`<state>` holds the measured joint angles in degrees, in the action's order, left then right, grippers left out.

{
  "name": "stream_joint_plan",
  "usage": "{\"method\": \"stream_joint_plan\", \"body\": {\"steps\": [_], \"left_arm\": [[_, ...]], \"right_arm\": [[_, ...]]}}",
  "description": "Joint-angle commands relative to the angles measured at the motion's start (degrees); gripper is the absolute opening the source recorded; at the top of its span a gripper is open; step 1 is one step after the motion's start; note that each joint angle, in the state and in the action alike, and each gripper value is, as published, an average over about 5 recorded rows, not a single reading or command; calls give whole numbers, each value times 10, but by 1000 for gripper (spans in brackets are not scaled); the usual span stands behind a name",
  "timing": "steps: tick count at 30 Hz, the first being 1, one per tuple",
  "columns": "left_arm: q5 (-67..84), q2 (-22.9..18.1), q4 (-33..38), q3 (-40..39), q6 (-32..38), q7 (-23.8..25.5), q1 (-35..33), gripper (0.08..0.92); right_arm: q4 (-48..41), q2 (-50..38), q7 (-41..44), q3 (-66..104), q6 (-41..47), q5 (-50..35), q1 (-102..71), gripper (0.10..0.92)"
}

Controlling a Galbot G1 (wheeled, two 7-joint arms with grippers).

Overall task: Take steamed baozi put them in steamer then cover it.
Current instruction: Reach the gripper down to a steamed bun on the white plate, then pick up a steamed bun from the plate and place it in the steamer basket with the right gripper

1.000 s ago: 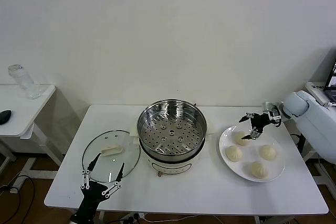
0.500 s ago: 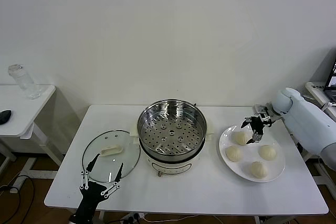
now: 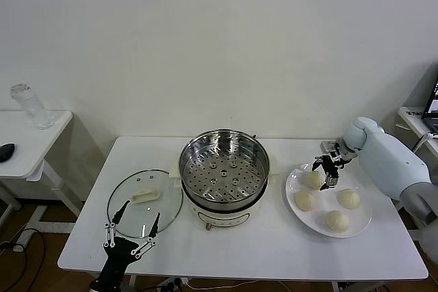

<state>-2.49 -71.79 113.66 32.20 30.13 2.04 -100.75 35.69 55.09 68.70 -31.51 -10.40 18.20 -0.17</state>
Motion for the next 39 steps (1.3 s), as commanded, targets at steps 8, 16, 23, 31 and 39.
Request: {"method": "stream_joint_plan", "body": {"steps": [8, 16, 23, 31, 39], "left_arm": [[0, 0, 0, 3, 2, 0, 1, 823], [1, 3, 3, 5, 2, 0, 5, 823], [1, 7, 5, 3, 5, 0, 5, 823], [1, 6, 8, -1, 8, 1, 6, 823], [2, 6, 15, 2, 15, 0, -1, 823]], "right_arm": [[33, -11, -8, -7, -11, 10, 5, 673], [188, -63, 6, -26, -97, -3, 86, 664], [234, -35, 13, -140, -196, -100, 246, 663], [302, 42, 11, -217, -244, -119, 330, 662], [321, 106, 15, -246, -281, -47, 282, 667]]}}
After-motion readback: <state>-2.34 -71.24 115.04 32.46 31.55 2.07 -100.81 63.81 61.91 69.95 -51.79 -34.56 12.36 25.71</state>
